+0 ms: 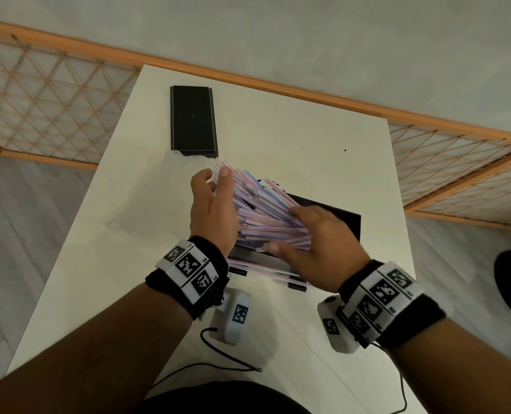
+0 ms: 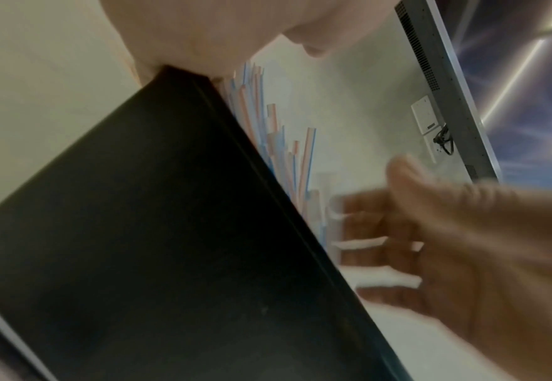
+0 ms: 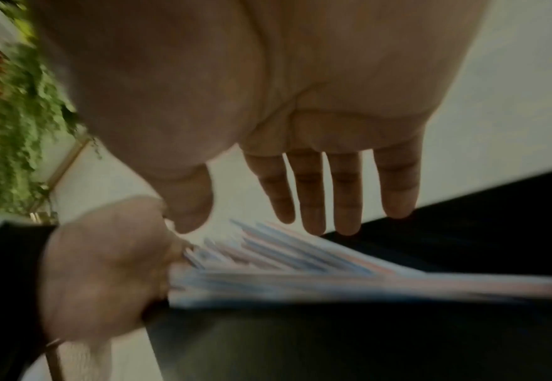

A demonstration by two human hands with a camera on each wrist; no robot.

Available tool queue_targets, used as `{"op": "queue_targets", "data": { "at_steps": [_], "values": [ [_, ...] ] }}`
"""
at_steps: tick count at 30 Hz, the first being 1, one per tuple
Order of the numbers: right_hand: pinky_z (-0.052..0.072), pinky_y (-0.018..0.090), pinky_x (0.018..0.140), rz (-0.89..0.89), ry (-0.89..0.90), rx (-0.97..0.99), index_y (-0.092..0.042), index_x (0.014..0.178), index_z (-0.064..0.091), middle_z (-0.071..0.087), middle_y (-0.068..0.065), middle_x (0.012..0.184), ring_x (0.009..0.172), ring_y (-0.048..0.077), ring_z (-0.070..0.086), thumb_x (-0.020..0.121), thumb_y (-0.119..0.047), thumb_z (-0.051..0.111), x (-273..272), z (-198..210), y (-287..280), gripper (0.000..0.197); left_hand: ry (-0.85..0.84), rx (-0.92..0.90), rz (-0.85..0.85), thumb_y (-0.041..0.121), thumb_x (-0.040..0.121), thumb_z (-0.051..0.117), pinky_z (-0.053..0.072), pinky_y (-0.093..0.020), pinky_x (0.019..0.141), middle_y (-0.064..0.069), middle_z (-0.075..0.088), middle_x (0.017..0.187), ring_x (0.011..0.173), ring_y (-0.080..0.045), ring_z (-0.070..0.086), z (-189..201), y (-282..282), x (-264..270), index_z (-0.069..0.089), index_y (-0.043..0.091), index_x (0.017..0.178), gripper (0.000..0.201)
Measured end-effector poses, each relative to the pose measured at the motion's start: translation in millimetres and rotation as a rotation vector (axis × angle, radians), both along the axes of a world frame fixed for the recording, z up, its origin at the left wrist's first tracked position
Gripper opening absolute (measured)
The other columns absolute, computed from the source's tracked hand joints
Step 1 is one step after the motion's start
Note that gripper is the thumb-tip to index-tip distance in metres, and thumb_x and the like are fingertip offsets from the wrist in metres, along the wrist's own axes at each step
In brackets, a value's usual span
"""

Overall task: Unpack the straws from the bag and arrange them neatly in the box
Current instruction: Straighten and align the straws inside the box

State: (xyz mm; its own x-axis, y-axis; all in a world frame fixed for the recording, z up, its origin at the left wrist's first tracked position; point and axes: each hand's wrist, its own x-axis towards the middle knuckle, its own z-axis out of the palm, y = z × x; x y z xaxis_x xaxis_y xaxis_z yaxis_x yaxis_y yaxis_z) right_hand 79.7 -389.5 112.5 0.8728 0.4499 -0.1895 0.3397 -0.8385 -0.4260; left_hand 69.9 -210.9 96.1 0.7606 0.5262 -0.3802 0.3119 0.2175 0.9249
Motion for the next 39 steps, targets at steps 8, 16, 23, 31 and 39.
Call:
{"op": "queue_targets", "data": {
  "at_steps": [8,16,23,31,39],
  "values": [
    [0.046,0.045,0.095,0.067,0.038,-0.169,-0.027,0.123,0.055,0.058,-0.002,0.113,0.106,0.027,0.054,0.069,-0.084,0.034,2,-34,8,0.081,0.011,0.13,-0.074,0.07,0.086,0.03,0.046,-0.047,0.106,0.0,0.061,0.124,0.114,-0.021,0.059,-1,-3,-3,0.049,0.018,0.134,0.074],
    [0.04,0.047,0.098,0.071,0.148,-0.274,-0.035,0.115,0.051,0.062,-0.011,0.11,0.108,0.022,0.058,0.059,-0.098,0.033,11,-31,27,0.086,0.051,0.176,-0.125,0.06,0.101,0.04,0.048,-0.04,0.094,0.003,0.063,0.103,0.102,-0.022,0.061,-4,-3,-3,0.054,0.011,0.121,0.055],
    [0.054,0.041,0.085,-0.044,0.225,-0.248,-0.026,0.098,0.049,0.061,-0.001,0.1,0.097,0.025,0.063,0.041,-0.099,0.04,19,-21,43,0.092,0.053,0.314,-0.216,0.059,0.099,0.048,0.047,-0.039,0.097,0.003,0.064,0.115,0.108,-0.021,0.061,-2,-5,-1,0.049,0.018,0.117,0.044],
    [0.05,0.039,0.089,-0.097,-0.073,0.02,-0.018,0.113,0.05,0.058,0.0,0.111,0.103,0.025,0.055,0.048,-0.092,0.054,9,-22,30,0.099,0.062,0.184,-0.101,0.052,0.102,0.05,0.043,-0.036,0.105,-0.004,0.054,0.137,0.121,-0.021,0.055,-7,1,2,0.032,0.02,0.152,0.062],
    [0.046,0.035,0.093,0.055,0.02,-0.1,-0.021,0.121,0.059,0.059,-0.001,0.115,0.108,0.025,0.054,0.071,-0.079,0.046,-8,-36,-3,0.078,0.027,0.138,-0.118,0.063,0.099,0.032,0.039,-0.048,0.113,-0.002,0.064,0.121,0.12,-0.027,0.058,-13,4,7,0.063,0.014,0.114,0.06]
  ]
}}
